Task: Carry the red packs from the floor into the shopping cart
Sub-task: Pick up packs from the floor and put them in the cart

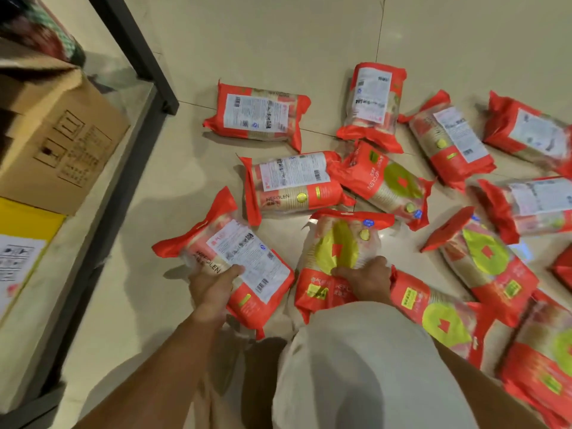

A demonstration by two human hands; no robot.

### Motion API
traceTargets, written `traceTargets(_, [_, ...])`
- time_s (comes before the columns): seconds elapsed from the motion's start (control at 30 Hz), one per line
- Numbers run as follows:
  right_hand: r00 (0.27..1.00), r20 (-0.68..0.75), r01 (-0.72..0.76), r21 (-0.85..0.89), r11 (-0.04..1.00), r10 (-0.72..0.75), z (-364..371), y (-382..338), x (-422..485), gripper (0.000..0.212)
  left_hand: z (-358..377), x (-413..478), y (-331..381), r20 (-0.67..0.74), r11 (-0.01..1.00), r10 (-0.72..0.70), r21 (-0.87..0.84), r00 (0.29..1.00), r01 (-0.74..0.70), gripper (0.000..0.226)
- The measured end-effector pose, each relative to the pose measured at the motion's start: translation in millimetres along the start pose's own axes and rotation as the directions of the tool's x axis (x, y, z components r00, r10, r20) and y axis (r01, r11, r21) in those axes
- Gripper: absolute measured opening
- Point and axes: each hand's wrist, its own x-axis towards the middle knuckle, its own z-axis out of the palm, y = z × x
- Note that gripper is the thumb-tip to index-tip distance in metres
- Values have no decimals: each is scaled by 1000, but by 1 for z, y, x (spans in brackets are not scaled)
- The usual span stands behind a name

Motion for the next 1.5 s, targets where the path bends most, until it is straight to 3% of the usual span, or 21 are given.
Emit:
traceTargets(0.1, [992, -38, 125, 93, 988, -122, -41, -23, -52, 79, -19, -61, 46, -72, 990, 99, 106, 992, -91, 79])
traceTargets(0.23, [931, -124, 355, 100, 929, -342, -117, -84, -145, 76, -39, -160, 135, -48, 931, 274, 265, 961, -252, 72])
traceTargets(0.4, [856, -205, 504, 120, 855, -475, -240, -183, -291, 83, -84, -314, 261, 23, 831, 472, 322, 881, -454, 72])
traceTargets(0.67, [687, -417, 719, 272, 640, -595, -434, -302, -544, 73, -208, -586, 445, 10, 695, 709, 158, 705, -701, 77])
traceTargets(0.8, [600, -483, 799, 321, 508, -638, -495, -347, -659, 88, -281, -692, 508, -40, 542, 838, 171, 544, -823, 87])
traceTargets(0.9, [497, -535, 867, 318, 382, -683, -515, -371, -733, 91, -334, -749, 535, -96, 419, 907, 136, 409, -898, 79])
traceTargets(1.1, [349, -483, 920, 340, 196, -803, -513, -409, -831, 88, -442, -808, 547, -333, 367, 895, 172, 296, -914, 77])
traceTargets(1.33, [217, -273, 889, 451, 74, -937, -455, -440, -919, 87, -551, -848, 517, -575, 435, 780, 216, 246, -874, 70])
traceTargets(1.5, [74, -82, 837, 547, 17, -994, -407, -454, -968, 80, -611, -871, 485, -720, 521, 664, 252, 201, -815, 63])
